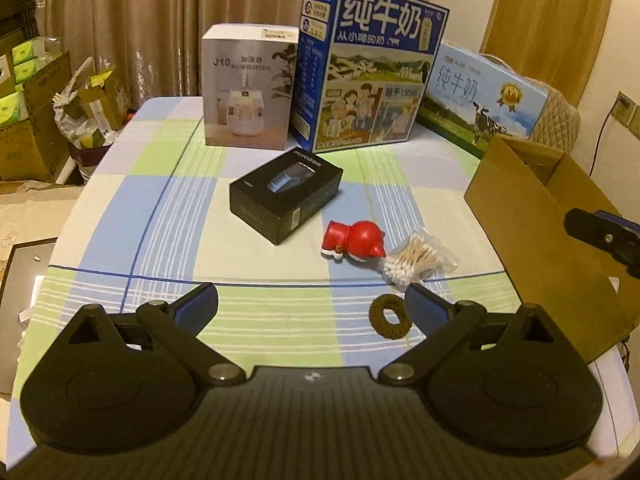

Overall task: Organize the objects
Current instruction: 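Move both open tools back over the remaining items on the table, then grasp the brown fabric ring with the left tool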

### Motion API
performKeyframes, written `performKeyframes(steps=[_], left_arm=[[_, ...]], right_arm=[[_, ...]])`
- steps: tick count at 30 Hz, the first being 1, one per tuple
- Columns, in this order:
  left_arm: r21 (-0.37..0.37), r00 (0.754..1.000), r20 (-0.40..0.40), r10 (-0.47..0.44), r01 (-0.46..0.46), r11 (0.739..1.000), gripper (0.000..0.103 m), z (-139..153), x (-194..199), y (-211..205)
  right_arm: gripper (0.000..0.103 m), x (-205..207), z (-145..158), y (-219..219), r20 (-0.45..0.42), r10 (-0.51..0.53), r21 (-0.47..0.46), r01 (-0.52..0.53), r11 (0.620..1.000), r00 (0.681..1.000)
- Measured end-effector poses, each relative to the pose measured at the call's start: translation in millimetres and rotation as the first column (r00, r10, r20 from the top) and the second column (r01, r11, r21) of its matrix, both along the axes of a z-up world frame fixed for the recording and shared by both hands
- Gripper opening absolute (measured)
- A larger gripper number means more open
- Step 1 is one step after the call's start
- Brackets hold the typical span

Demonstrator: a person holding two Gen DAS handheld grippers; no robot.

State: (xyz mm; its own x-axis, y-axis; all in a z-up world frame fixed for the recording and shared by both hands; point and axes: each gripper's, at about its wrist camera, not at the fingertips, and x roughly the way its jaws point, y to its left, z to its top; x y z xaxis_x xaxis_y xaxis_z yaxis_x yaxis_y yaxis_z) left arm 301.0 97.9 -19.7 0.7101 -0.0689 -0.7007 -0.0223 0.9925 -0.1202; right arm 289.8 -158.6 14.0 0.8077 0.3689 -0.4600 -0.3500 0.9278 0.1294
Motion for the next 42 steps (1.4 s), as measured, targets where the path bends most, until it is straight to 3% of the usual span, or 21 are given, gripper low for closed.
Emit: performKeyframes(steps=[7,15,18,23,27,33,40,42], left_arm=[[0.009,0.999,-0.025,-0.023,0.023,1.0,0.098,-11.9,7.3,-8.2],[0.003,0.997,-0.055,-0.059,0.059,0.998,0.098,-26.0,12.4,-15.0],[-0.008,0.994,-0.063,-0.091,0.091,0.996,0.098,-32.5,15.0,-21.8],[0.019,0.984,-0.082,-0.156,0.158,0.987,0.095,-48.1,21.6,-40.8],[0.027,0.976,-0.095,-0.195,0.198,0.98,0.088,-63.3,28.0,-53.5],[0.008,0.974,-0.082,-0.21,0.211,0.977,0.08,-81.5,38.1,-60.1],[-0.011,0.966,-0.08,-0.245,0.244,0.97,0.057,-99.3,56.6,-66.1],[-0.009,0.963,-0.078,-0.258,0.258,0.966,0.055,-101.9,60.1,-69.2]], right_arm=[[0.072,15.4,-13.6,3.6,-0.077,0.007,0.016,-0.006,1.0,0.997],[0.071,43.5,-36.8,5.4,-0.256,-0.003,0.063,0.019,0.998,0.967],[0.059,50.9,-42.2,6.2,-0.29,-0.001,0.063,0.02,0.998,0.957],[0.051,58.7,-51.2,7.7,-0.314,-0.001,0.042,0.015,0.999,0.949],[0.043,65.4,-57.9,7.9,-0.329,-0.002,0.029,0.012,1.0,0.944],[0.042,78.5,-67.6,6.1,-0.339,-0.009,0.014,0.015,1.0,0.941],[0.042,91.7,-80.3,1.0,-0.366,-0.014,0.013,0.02,1.0,0.931],[0.042,94.4,-84.0,1.4,-0.377,-0.012,0.018,0.02,1.0,0.926]])
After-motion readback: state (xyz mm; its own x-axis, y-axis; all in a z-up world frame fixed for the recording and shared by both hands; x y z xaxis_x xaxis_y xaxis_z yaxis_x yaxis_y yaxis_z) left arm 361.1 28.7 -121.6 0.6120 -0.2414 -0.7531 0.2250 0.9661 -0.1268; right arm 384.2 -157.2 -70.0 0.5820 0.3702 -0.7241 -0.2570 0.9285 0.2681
